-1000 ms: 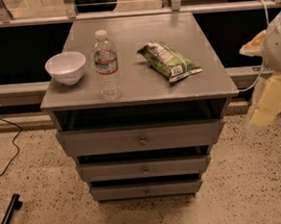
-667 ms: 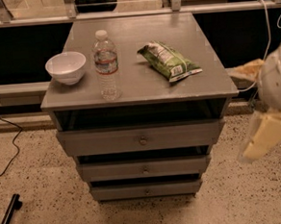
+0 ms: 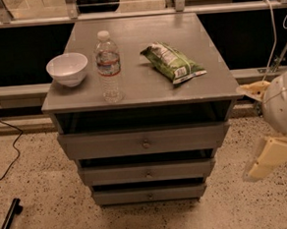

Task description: Open top drawer

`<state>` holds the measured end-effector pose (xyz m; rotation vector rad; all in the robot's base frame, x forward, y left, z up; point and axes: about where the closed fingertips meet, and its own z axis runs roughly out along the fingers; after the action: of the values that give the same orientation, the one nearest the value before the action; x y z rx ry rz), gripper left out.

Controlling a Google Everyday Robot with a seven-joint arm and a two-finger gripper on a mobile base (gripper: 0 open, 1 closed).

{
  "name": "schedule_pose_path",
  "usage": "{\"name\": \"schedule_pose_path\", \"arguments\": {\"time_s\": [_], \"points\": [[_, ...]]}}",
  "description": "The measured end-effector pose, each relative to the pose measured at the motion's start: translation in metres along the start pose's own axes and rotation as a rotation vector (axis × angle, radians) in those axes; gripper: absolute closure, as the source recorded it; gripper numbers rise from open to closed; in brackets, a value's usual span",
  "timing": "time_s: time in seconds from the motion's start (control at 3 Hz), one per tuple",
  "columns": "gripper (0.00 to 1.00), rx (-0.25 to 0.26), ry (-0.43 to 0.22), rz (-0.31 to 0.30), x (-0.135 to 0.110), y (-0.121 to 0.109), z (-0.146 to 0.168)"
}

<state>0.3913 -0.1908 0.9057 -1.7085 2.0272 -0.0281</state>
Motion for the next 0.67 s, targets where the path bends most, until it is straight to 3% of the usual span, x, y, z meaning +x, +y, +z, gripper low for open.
{"name": "schedule_pose_path", "arguments": {"time_s": [0.33, 0.67], "points": [[0.00, 0.017, 0.034, -0.062, 0.004, 0.017, 0.026], [0.00, 0.043, 0.003, -0.141, 0.015, 0.039, 0.071]]}}
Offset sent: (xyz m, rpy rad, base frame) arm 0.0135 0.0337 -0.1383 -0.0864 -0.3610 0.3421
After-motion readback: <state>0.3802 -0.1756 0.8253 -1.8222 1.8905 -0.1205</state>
